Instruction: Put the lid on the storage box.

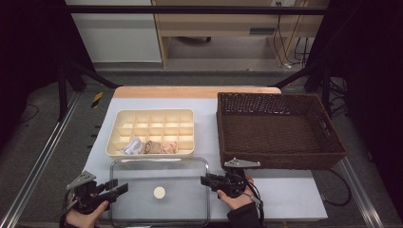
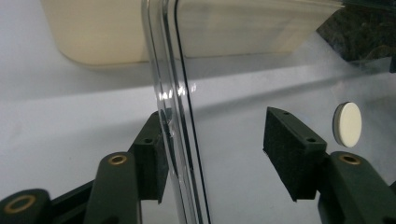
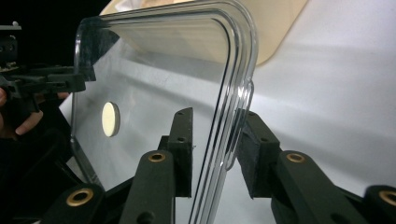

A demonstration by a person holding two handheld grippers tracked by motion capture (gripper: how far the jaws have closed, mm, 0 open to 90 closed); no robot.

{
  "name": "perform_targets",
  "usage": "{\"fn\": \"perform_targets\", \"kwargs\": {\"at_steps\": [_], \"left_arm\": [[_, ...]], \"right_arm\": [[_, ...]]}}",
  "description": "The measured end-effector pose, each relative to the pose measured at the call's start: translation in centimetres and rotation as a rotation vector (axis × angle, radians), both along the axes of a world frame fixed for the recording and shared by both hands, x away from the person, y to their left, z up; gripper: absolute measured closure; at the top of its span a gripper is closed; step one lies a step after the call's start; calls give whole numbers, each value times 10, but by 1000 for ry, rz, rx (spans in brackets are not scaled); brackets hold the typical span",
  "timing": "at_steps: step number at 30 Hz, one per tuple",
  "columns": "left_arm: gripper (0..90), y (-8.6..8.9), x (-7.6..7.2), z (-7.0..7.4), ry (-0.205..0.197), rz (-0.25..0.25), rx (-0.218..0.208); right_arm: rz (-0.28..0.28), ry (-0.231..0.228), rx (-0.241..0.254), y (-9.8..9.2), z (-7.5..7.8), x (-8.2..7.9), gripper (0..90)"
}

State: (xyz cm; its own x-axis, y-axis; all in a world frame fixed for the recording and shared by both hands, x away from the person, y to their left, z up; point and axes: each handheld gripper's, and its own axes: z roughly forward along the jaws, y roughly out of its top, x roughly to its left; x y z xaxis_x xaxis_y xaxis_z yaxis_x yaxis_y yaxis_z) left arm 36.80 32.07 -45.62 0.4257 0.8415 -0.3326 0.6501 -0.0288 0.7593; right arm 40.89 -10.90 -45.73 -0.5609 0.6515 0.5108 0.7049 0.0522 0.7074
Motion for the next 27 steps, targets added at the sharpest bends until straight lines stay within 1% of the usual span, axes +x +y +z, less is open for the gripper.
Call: {"fn": "perform_targets", "kwargs": {"at_steps": [1, 4, 5, 8, 12, 15, 18, 19, 22, 23, 25, 27], "left_arm": [[440, 1, -1, 2, -6, 0, -3], [466, 2, -3, 9, -22, -3, -13], [476, 2, -4, 12, -28, 0, -23], [495, 2, -6, 19, -48, -4, -24], [501, 2, -8, 29, -77, -4, -16], [507, 3, -8, 35, -97, 1, -23], [516, 3, -7, 43, -120, 4, -1], [516, 3, -6, 45, -122, 7, 0], [515, 4, -3, 50, -137, 10, -4], [514, 4, -1, 51, -140, 10, -6], [514, 3, 3, 53, -141, 12, -13], [514, 3, 7, 55, -149, 3, -13]], "right_arm": [[2, -6, 2, -1, 2, 0, 698], [-9, 7, 27, -2, 7, -1, 714], [-11, 10, 33, -3, 8, -1, 718], [-15, 20, 50, -5, 14, -2, 731], [-13, 17, 50, -6, 24, -3, 738], [-16, -17, 52, -5, 31, -4, 739], [-16, -56, 50, -3, 38, -4, 731], [-18, -69, 39, -2, 42, -3, 730], [-23, -80, 41, -1, 47, -2, 730], [-23, -89, 42, -1, 49, -1, 730], [-28, -89, 41, -1, 51, 1, 729], [-38, -100, 37, -1, 54, 4, 724]]}}
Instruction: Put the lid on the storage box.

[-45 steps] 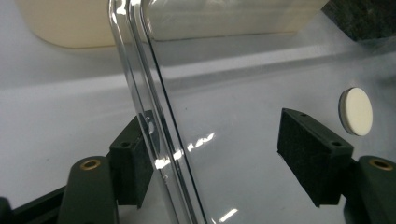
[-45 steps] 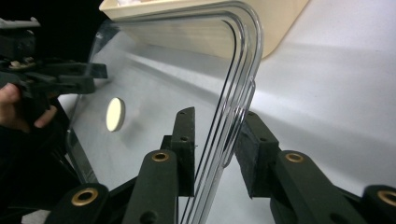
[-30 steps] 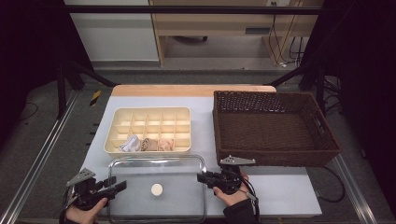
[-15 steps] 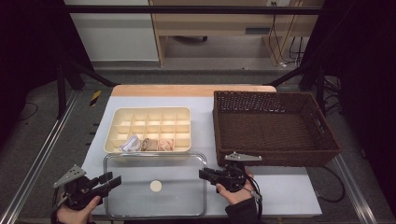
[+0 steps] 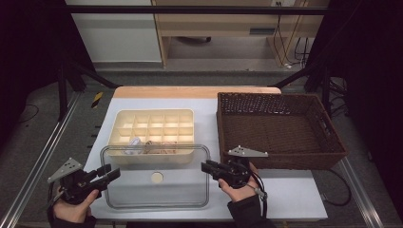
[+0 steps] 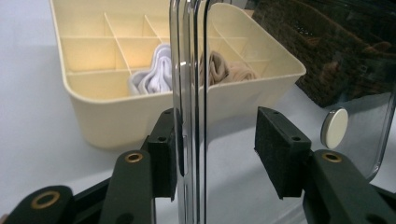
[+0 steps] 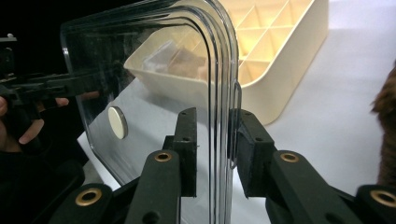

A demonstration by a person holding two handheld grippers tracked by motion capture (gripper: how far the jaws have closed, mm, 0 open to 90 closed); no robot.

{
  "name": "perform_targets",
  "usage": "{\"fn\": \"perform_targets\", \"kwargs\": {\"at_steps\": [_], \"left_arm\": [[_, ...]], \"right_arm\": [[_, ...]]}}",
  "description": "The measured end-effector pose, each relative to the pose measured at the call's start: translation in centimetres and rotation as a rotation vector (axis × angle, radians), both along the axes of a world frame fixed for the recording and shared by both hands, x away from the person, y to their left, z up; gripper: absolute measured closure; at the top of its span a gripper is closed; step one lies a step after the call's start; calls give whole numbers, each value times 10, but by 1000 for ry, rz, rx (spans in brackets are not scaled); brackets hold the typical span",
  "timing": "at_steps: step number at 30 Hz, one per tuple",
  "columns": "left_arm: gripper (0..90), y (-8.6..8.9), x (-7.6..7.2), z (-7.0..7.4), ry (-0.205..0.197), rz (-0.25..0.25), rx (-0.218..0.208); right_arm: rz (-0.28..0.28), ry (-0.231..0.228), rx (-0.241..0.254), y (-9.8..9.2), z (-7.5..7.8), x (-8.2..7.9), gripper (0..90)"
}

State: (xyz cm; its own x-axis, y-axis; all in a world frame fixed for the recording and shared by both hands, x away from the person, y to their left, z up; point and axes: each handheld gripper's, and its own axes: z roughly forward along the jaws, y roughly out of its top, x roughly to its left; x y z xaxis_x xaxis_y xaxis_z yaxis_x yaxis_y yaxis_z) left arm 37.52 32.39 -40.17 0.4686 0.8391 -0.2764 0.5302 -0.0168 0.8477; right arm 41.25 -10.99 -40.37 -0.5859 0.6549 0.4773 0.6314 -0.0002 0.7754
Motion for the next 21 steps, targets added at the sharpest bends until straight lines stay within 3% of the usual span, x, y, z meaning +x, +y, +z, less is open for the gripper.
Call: {"fn": "perform_targets", "kwargs": {"at_steps": [21], "left_arm": [[513, 8, 47, 27, -77, 8, -46]], "right_arm": [[-36, -113, -4, 9, 37, 40, 724]]}}
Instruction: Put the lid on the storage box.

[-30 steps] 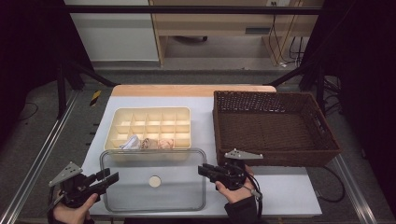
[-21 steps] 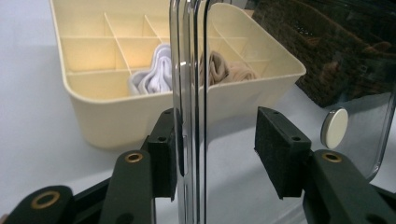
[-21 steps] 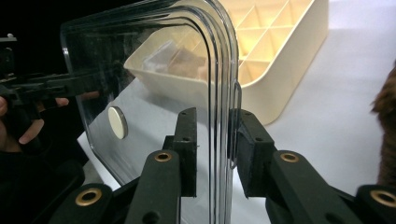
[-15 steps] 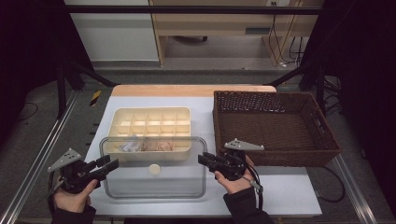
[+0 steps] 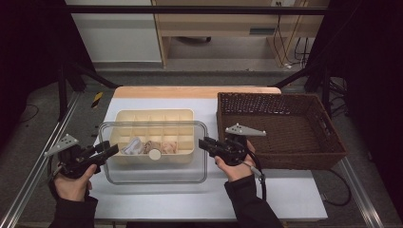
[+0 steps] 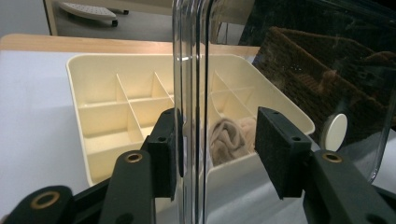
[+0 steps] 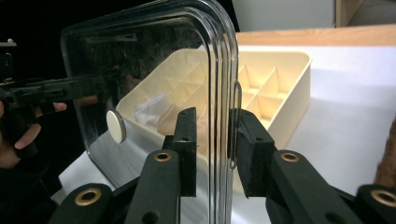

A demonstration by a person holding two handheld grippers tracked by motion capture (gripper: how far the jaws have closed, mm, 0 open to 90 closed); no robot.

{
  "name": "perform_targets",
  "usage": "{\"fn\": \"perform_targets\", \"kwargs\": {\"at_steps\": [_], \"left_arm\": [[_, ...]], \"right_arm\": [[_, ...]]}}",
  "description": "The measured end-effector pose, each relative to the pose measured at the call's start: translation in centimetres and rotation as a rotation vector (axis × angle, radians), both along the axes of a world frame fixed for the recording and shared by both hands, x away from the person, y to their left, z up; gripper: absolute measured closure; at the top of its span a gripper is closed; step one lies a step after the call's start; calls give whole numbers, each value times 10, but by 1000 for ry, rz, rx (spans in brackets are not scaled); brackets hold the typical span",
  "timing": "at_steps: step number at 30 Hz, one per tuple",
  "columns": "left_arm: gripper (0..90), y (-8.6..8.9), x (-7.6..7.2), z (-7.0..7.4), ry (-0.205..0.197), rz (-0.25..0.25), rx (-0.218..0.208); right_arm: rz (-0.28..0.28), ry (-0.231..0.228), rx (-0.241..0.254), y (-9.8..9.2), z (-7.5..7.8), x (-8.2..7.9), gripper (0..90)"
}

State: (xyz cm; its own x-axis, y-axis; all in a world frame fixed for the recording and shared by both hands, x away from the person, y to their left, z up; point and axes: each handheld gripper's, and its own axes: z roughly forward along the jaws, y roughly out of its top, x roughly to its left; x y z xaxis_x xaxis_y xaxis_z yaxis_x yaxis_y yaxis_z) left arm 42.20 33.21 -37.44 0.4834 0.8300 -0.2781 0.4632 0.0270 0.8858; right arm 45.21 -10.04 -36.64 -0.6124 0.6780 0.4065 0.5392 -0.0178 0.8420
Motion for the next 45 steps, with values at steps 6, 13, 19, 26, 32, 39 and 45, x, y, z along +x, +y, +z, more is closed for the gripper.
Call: {"fn": "perform_targets", "kwargs": {"at_steps": [6, 13, 19, 26, 32, 39, 45], "left_arm": [[514, 7, 17, 9, 3, 4, -12], [516, 13, 32, 20, -8, 15, -13], [518, 19, 49, 25, -4, 28, -28], [518, 26, 65, 30, 15, 35, -40], [521, 31, 76, 31, 29, 45, -50], [517, 31, 87, 25, 49, 46, -45], [513, 33, 93, 22, 59, 51, -53]], "right_arm": [[-3, -17, -12, 6, 10, 15, 724], [-9, -16, -7, 13, 20, 34, 719], [-23, -15, -14, 21, 25, 50, 711], [-34, -14, -16, 29, 31, 67, 710], [-32, 7, -9, 34, 30, 79, 710], [-45, 26, -13, 37, 25, 88, 707], [-45, 37, -2, 39, 24, 94, 707]]}}
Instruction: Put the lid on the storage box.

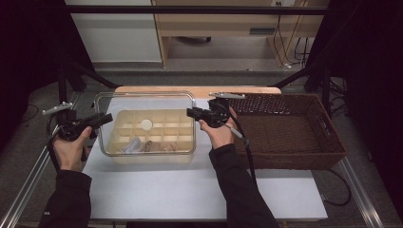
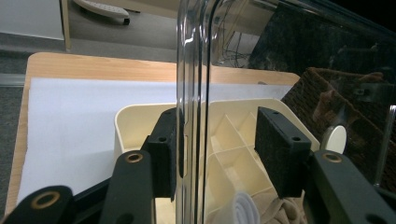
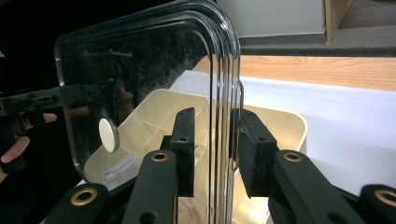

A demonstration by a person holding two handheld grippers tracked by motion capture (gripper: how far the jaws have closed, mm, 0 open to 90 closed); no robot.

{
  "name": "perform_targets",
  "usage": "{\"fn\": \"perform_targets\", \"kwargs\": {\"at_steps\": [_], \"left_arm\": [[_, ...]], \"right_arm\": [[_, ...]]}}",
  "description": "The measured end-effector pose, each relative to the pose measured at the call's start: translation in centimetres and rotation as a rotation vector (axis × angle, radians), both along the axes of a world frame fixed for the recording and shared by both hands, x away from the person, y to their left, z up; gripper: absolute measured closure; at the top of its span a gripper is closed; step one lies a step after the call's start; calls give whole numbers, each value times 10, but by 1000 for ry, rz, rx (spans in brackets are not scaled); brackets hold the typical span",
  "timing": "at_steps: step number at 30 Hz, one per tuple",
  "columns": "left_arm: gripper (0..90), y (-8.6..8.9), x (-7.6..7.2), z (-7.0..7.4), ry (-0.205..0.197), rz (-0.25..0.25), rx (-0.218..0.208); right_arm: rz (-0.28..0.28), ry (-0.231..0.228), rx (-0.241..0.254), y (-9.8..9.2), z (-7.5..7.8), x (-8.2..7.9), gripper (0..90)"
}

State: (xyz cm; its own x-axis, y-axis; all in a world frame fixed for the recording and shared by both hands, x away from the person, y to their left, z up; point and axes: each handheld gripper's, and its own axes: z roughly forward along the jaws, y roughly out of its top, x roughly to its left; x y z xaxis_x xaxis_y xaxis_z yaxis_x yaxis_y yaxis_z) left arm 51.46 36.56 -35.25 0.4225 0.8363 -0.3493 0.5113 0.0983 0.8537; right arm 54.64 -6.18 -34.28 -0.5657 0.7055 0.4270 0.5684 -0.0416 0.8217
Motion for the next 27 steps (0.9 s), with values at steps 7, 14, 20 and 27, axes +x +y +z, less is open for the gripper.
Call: {"fn": "perform_targets", "kwargs": {"at_steps": [7, 14, 20, 27], "left_arm": [[490, 0, 8, -6, 23, 10, 14], [463, -3, 14, -10, 22, 20, 42], [432, -5, 20, -14, 26, 30, 58], [413, -7, 26, -20, 35, 30, 75]], "right_arm": [[-6, 5, -12, 5, -7, 6, 690], [-21, -5, -29, 9, -13, 13, 652], [-38, -9, -50, 15, -20, 18, 614], [-61, -12, -70, 20, -29, 24, 563]]}}
